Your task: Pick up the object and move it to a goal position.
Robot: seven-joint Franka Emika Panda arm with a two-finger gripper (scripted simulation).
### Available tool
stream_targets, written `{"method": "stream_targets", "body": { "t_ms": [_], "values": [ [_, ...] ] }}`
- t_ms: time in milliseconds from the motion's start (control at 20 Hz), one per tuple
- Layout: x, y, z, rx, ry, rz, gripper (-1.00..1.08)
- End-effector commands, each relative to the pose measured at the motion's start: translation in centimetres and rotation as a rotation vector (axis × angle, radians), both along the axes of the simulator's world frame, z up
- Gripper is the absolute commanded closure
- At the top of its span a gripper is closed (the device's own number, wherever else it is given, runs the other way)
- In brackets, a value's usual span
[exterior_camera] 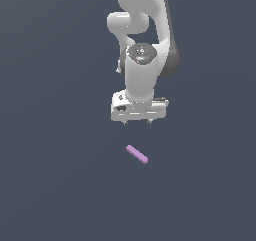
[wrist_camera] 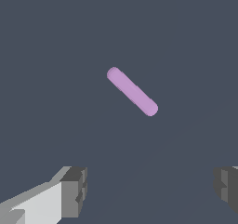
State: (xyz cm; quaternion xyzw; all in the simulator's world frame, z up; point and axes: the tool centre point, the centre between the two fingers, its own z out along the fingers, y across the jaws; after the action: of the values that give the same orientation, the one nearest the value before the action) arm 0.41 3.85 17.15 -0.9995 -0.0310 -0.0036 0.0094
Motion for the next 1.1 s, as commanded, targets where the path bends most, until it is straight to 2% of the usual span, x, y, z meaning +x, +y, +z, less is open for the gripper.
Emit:
{"method": "stream_targets", "body": {
  "t_ms": [0,450,1050],
  "values": [
    [0.0,0.0,0.0,0.000,0.000,0.000,-0.92],
    [0.1,1.4,0.0,-0.019,0.007,0.050,-0.92],
    [0.5,1.4,-0.4,-0.020,0.007,0.084,-0.92]
  ]
}}
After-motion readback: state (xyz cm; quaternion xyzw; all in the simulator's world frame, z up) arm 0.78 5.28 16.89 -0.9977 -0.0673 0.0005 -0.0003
